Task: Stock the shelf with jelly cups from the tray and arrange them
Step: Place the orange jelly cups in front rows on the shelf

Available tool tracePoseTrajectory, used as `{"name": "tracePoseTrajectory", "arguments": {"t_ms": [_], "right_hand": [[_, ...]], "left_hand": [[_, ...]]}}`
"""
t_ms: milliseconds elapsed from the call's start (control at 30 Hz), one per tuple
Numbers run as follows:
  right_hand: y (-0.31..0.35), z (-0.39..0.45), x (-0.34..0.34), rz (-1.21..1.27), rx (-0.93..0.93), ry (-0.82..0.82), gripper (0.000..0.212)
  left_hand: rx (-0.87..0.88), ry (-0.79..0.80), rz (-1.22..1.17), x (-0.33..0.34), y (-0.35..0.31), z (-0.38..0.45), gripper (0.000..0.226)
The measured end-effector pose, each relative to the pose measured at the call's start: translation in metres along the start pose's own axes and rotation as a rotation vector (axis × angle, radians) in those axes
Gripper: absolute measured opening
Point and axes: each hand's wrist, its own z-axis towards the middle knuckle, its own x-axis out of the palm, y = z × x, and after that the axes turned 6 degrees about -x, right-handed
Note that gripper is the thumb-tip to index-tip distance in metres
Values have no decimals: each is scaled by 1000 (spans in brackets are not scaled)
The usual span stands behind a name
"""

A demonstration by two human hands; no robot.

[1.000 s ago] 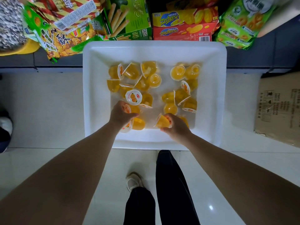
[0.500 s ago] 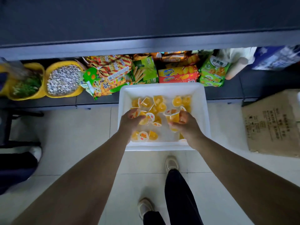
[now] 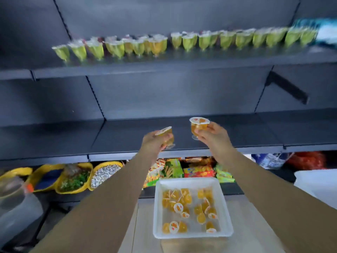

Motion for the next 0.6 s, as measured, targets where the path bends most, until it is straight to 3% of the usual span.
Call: {"name": "tracePoseTrajectory", "arguments": {"t_ms": [133,300,500,600], "right_hand": [[105,-1,14,30,-152,8,29],[193,9,23,-4,-309,35,31],[224,64,12,-44,-364,27,27],[221,113,7,-114,-349,-34,39]], "left_hand": [[169,49,20,3,-89,-36,39],[332,76,84,17,-177,-61,31],[444,-32,147,48,-232,-30,30],[474,-83,145,70,-245,9,30]]}}
